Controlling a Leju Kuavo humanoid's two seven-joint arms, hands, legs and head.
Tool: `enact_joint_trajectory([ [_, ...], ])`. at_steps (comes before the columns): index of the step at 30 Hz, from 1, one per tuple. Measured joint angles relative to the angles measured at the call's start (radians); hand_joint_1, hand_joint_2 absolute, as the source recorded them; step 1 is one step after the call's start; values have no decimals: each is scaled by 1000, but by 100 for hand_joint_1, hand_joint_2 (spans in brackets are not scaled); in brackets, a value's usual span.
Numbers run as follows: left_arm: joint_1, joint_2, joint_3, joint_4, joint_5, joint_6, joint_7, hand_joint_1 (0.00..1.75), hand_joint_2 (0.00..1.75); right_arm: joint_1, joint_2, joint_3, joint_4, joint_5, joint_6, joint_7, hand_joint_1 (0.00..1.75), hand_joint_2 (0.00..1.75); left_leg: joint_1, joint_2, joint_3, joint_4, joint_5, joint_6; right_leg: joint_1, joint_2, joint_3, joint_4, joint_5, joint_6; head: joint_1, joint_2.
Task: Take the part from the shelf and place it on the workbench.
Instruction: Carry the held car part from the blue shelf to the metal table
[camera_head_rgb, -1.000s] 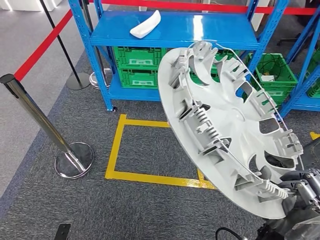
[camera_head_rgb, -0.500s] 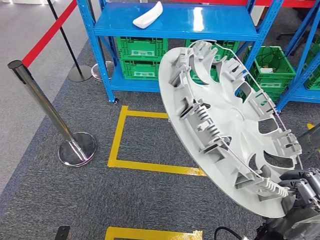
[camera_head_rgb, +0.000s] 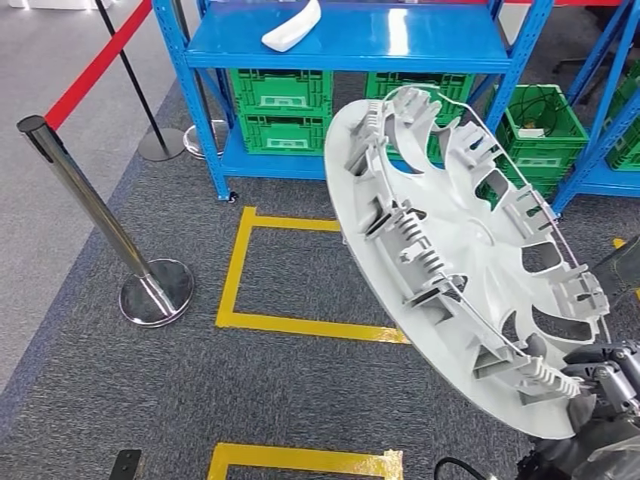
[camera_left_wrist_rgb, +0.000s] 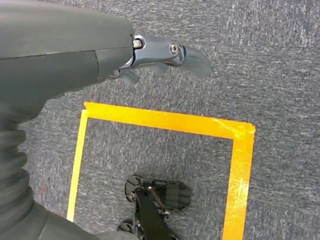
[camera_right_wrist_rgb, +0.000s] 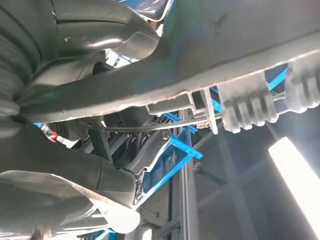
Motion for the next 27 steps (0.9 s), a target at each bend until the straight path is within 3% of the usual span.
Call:
enact_joint_trajectory([
  [2,0,1,0,0,-1,1,0,0,175,0,3,-1,0,5,0,0,175,175,2,-2,-27,68,-49,-10,-3,-3,-2,-4,6,-13,-2,0],
  [4,1,1,0,0,-3,2,0,0,175,0,5,-1,0,11,0,0,175,175,3,-3,-81,205,-121,-17,-2,-5,-7,-3,9,-21,-4,0],
  [5,2,0,0,0,-5,2,0,0,175,0,5,-1,0,13,0,0,175,175,4,-3,-103,264,-143,-18,-2,-6,-10,-2,11,-23,-4,0],
  [6,3,0,0,0,-6,2,1,0,175,0,5,-1,0,15,0,0,175,175,4,-3,-111,291,-146,-19,-1,-6,-12,0,12,-23,-4,0],
  [7,4,0,0,0,-6,2,1,0,175,1,5,-1,0,16,1,0,175,175,4,-3,-100,277,-129,-18,-1,-6,-14,2,12,-24,-4,0],
  [9,4,1,0,0,-7,3,1,0,175,1,5,-1,0,17,1,0,175,175,4,-3,-34,151,-62,-12,0,-5,-15,7,12,-22,-4,0],
  [11,2,2,0,0,-8,3,1,0,175,1,6,-1,0,18,1,-1,175,175,2,-3,22,35,-26,-4,4,-5,-21,15,11,-15,-4,0],
  [15,3,-1,0,0,-10,4,2,0,175,2,6,-2,-1,18,3,-2,175,175,1,-4,23,2,-19,15,6,-6,-38,22,15,7,-4,0],
  [17,3,-2,0,0,-10,4,2,0,175,2,7,-2,-1,19,5,-2,175,175,6,-4,19,-5,-10,29,4,-3,-64,72,-23,17,-2,0],
  [19,2,-1,0,0,-11,5,2,0,175,1,7,-2,-1,21,8,-2,175,175,6,-4,11,-6,-4,36,1,-2,-121,202,-94,25,2,0],
  [21,3,-1,0,0,-13,5,2,0,175,2,7,-2,0,21,11,-1,175,175,5,-4,6,-5,0,37,-1,-2,-162,305,-131,30,2,0],
  [22,4,0,0,0,-13,5,2,0,175,2,7,-2,0,21,12,-1,175,175,5,-5,4,-5,1,36,-1,-2,-157,302,-120,30,2,0],
  [23,4,0,0,0,-13,5,2,0,175,2,7,-3,0,21,13,-1,175,175,5,-6,4,-4,2,35,-2,-2,-130,256,-91,28,2,0],
  [25,3,-1,0,0,-13,5,2,0,175,1,7,-2,0,21,13,-1,175,175,3,-9,3,-2,4,31,-1,2,-47,104,-30,21,2,0],
  [27,2,-1,0,0,-14,5,2,0,175,1,7,-2,-1,21,13,-1,175,175,2,-11,-3,1,8,21,2,7,1,14,-9,12,1,0],
])
